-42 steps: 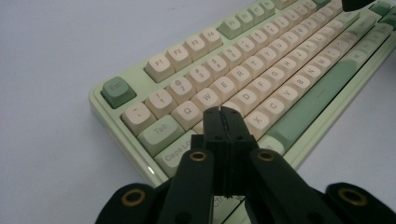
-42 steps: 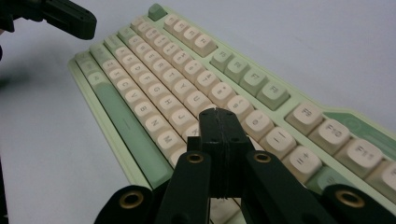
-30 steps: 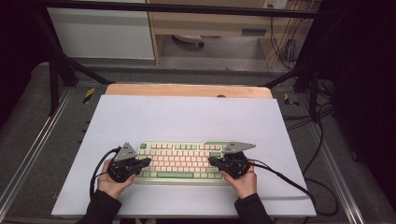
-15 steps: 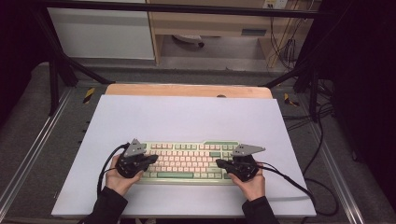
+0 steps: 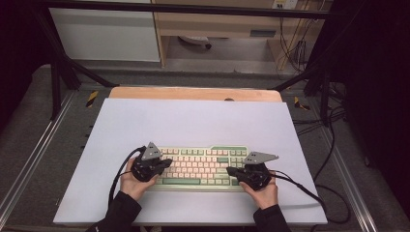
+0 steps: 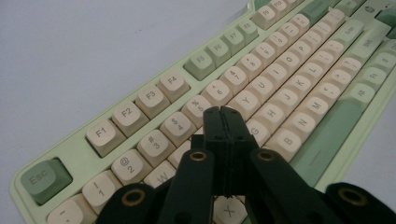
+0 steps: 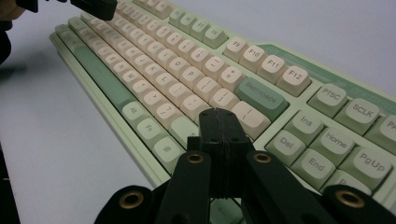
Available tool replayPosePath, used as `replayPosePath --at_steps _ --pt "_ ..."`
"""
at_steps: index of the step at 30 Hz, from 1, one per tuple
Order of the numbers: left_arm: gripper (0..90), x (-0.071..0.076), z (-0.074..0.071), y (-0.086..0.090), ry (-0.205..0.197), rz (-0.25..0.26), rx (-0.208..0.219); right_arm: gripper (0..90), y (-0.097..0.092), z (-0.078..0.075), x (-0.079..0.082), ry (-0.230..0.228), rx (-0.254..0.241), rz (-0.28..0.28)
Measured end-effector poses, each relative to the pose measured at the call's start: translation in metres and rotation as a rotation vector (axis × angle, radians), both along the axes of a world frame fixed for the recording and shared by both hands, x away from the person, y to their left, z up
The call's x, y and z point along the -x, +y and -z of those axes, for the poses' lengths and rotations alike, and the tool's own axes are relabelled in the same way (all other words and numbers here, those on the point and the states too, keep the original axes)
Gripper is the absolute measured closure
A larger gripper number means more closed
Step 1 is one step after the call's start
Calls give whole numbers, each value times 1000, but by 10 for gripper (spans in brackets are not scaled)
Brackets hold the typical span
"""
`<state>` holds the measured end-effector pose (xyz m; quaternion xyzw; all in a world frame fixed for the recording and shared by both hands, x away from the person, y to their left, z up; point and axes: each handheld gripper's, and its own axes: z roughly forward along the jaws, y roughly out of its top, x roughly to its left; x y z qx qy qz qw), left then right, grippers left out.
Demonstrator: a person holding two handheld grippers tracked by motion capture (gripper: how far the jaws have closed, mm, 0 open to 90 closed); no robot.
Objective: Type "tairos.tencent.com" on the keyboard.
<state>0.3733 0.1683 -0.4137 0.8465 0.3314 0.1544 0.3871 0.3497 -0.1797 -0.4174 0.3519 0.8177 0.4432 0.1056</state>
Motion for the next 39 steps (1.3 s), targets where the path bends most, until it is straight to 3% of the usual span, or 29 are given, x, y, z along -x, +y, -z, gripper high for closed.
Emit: replayPosePath --at_steps 8,23,39 --pt "899 -7 8 -8 11 -5 -17 900 0 0 0 -1 -2 -3" --pt "899 -7 13 -11 6 -4 -45 900 1 1 0 -1 0 -9" --pt "898 2 1 5 -5 3 2 900 2 -2 0 0 -29 -7"
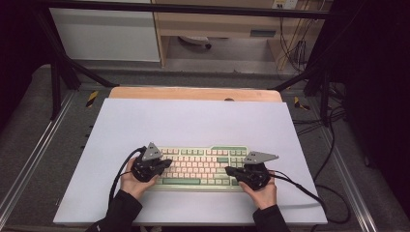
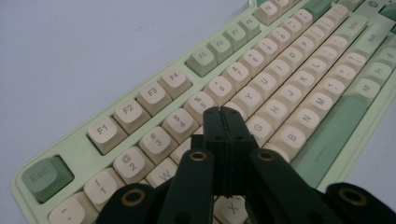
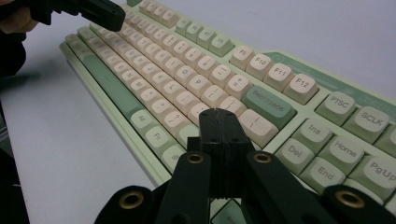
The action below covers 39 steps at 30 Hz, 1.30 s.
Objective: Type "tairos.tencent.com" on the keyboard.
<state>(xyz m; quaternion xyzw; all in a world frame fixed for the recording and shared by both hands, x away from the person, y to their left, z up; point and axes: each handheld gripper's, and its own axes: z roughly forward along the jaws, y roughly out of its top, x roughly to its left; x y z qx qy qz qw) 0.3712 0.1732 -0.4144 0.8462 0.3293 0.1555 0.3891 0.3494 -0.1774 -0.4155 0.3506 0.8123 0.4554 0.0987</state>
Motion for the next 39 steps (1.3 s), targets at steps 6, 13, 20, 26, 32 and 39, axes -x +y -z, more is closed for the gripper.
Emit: replayPosePath --at_steps 6,13,20,26,32,39 --pt "898 8 -1 11 -3 0 5 900 3 -2 -1 -1 -4 -5" --pt "897 19 -2 27 -6 -8 18 900 11 -2 -3 0 -10 -17" --pt "897 26 -1 40 -12 -18 24 900 19 -2 -5 10 -11 -21" --pt "896 29 2 49 -5 -30 23 900 26 -3 -8 14 -13 -22" --pt "896 29 4 51 2 -28 23 900 39 -4 -12 16 -18 -23" --pt "896 29 4 52 4 -29 26 900 54 -4 -18 11 -18 -25"
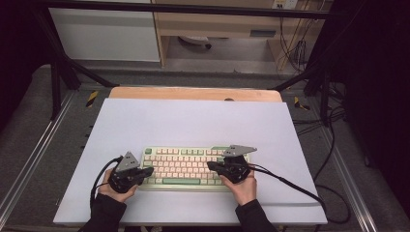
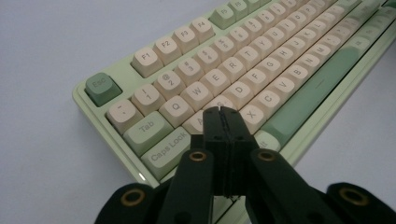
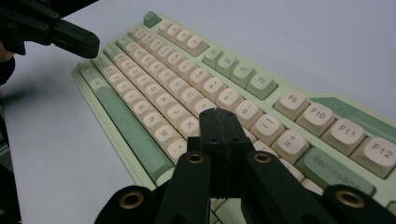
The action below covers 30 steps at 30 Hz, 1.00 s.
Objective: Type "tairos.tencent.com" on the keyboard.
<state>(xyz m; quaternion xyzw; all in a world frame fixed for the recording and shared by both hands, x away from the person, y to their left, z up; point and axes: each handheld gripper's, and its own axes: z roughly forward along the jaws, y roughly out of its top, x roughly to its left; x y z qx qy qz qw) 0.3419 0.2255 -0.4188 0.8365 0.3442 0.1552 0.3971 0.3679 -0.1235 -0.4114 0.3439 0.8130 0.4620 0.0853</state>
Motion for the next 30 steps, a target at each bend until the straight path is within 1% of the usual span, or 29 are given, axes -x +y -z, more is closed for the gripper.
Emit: replayPosePath --at_steps 9,11,18,21,24,30 --pt "896 0 0 0 -1 0 2 900 9 1 -5 5 -3 14" --pt "896 0 0 0 0 0 1 900 11 1 -8 -3 1 16" --pt "896 0 0 0 0 0 1 900 22 6 -14 8 24 25" --pt "896 0 0 0 0 1 0 900 27 8 -17 3 34 20" --pt "896 0 0 0 -1 0 1 900 30 9 -18 17 33 24" --pt "896 0 0 0 -1 0 1 900 32 15 -21 22 49 28"
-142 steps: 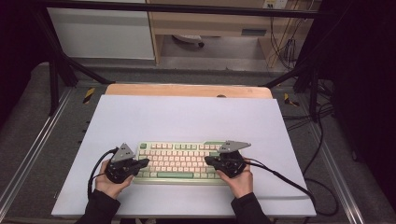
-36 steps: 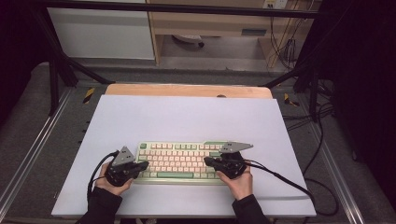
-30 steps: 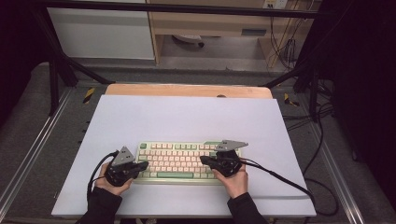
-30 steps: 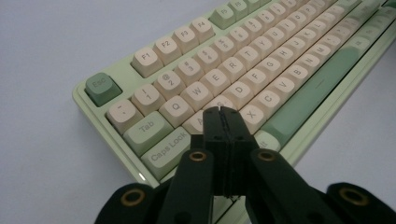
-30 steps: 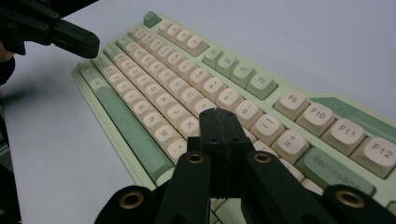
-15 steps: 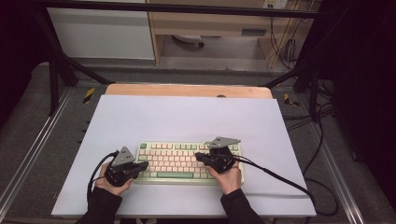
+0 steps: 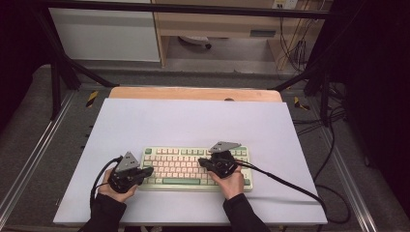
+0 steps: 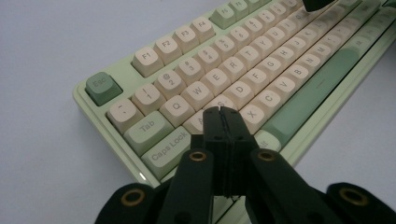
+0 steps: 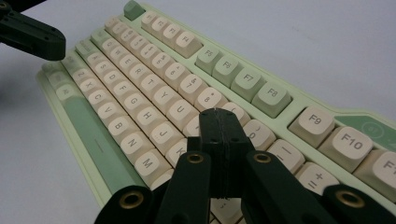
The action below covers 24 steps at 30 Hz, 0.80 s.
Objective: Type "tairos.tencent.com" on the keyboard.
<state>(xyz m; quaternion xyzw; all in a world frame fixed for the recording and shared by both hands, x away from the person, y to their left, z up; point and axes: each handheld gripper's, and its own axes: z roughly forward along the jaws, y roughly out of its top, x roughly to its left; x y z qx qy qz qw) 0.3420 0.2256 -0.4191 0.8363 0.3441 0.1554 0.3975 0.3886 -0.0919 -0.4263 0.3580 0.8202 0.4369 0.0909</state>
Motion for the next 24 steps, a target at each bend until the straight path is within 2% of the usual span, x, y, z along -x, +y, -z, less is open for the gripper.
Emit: replayPosePath --at_steps 16,24 --pt "896 0 0 0 0 -1 1 900 3 9 -2 19 27 1" --pt "896 0 -1 0 -3 -1 4 900 -1 -1 2 -9 5 -7"
